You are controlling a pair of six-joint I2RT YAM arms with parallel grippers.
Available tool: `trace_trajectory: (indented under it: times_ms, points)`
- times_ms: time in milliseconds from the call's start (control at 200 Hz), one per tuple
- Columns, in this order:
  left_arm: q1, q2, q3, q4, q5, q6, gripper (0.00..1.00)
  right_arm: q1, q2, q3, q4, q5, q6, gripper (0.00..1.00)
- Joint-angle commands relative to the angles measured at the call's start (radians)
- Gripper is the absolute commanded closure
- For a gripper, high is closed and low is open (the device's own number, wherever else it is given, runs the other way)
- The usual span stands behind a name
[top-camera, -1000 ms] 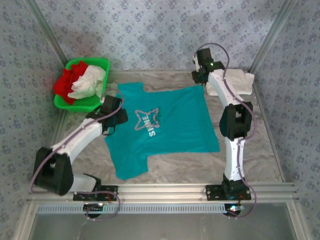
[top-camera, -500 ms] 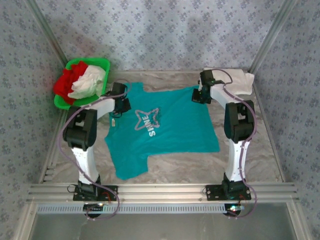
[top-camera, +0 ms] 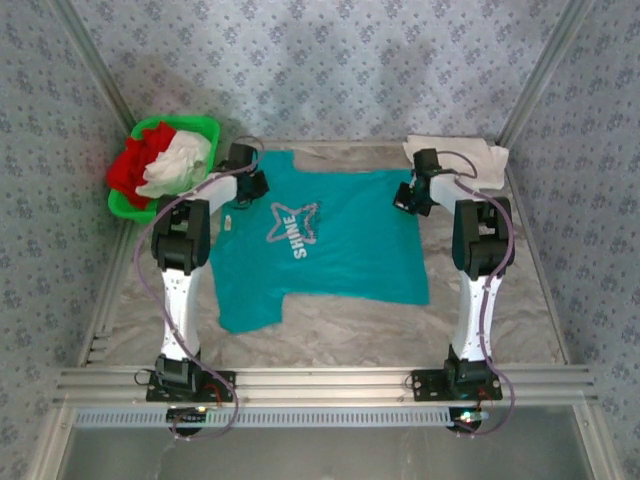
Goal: Fold and stack the t-shirts
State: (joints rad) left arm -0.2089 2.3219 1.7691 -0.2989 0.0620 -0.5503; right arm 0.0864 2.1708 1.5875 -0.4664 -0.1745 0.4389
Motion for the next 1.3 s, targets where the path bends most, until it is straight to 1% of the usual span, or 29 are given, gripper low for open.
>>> trace_trajectory:
  times_ms: [0,140,275,310,395,420,485,550,590,640,700,715,770,824,864,914,964,1054,1104,1174,1239,1299]
  points:
    - [0.009,0.089,0.097,-0.095,0.025,0.001,1.00,-0.023,0.068,0.058,-0.036,-0.026,0.043,1.00]
    - [0.015,0.167,0.258,-0.148,0.047,-0.014,1.00,-0.032,0.143,0.185,-0.073,-0.072,0.055,1.00]
    - [0.019,0.180,0.309,-0.156,0.027,-0.015,1.00,-0.044,0.224,0.336,-0.130,-0.095,0.073,1.00]
    - [0.022,0.181,0.323,-0.155,0.023,-0.006,0.97,-0.047,0.233,0.361,-0.130,-0.097,0.079,1.00]
    - [0.039,0.186,0.385,-0.179,0.017,0.015,0.95,-0.056,0.253,0.430,-0.144,-0.095,0.097,1.00]
    - [0.045,0.184,0.408,-0.196,0.017,0.022,0.92,-0.058,0.258,0.458,-0.164,-0.097,0.098,1.00]
    - [0.054,0.156,0.452,-0.240,0.006,0.053,0.80,-0.057,0.246,0.512,-0.200,-0.097,0.091,1.00]
    - [0.051,0.070,0.437,-0.263,-0.023,0.088,0.74,-0.051,0.204,0.535,-0.224,-0.104,0.077,1.00]
    - [0.047,-0.020,0.372,-0.235,-0.041,0.104,0.69,-0.046,0.163,0.532,-0.236,-0.106,0.067,1.00]
    - [0.045,-0.154,0.233,-0.149,-0.039,0.107,0.65,-0.038,0.101,0.510,-0.249,-0.105,0.049,1.00]
    - [0.045,-0.353,0.022,-0.025,-0.040,0.097,0.60,-0.029,0.000,0.454,-0.249,-0.100,0.026,0.93]
    - [0.045,-0.399,-0.029,0.001,-0.043,0.093,0.58,-0.027,-0.028,0.438,-0.243,-0.095,0.014,0.92]
    - [0.039,-0.579,-0.206,0.071,-0.060,0.079,0.48,-0.017,-0.144,0.331,-0.195,-0.068,-0.015,0.88]
    - [0.029,-0.745,-0.383,0.103,-0.079,0.058,0.40,-0.002,-0.278,0.175,-0.117,-0.038,-0.016,0.86]
    - [0.025,-0.852,-0.498,0.104,-0.073,0.035,0.38,0.010,-0.377,0.030,-0.038,-0.024,-0.001,0.84]
    - [0.022,-0.969,-0.624,0.057,-0.069,0.005,0.37,0.029,-0.516,-0.162,0.054,-0.016,0.020,0.80]
    - [0.020,-1.076,-0.726,-0.025,-0.066,-0.026,0.37,0.051,-0.631,-0.322,0.101,0.004,0.022,0.71]
    - [0.017,-1.236,-0.884,-0.197,-0.040,-0.082,0.36,0.085,-0.784,-0.547,0.106,0.039,-0.005,0.69]
    - [0.017,-1.311,-0.942,-0.310,-0.039,-0.134,0.36,0.085,-0.851,-0.637,0.107,0.046,-0.008,0.68]
    - [0.017,-1.402,-1.025,-0.398,0.014,-0.216,0.36,0.078,-0.913,-0.740,0.125,0.041,-0.009,0.68]
    - [0.014,-1.475,-1.090,-0.456,0.042,-0.285,0.37,0.077,-0.938,-0.777,0.125,0.057,-0.017,0.68]
    - [0.014,-1.524,-1.142,-0.505,0.048,-0.334,0.37,0.082,-0.942,-0.798,0.149,0.045,-0.031,0.68]
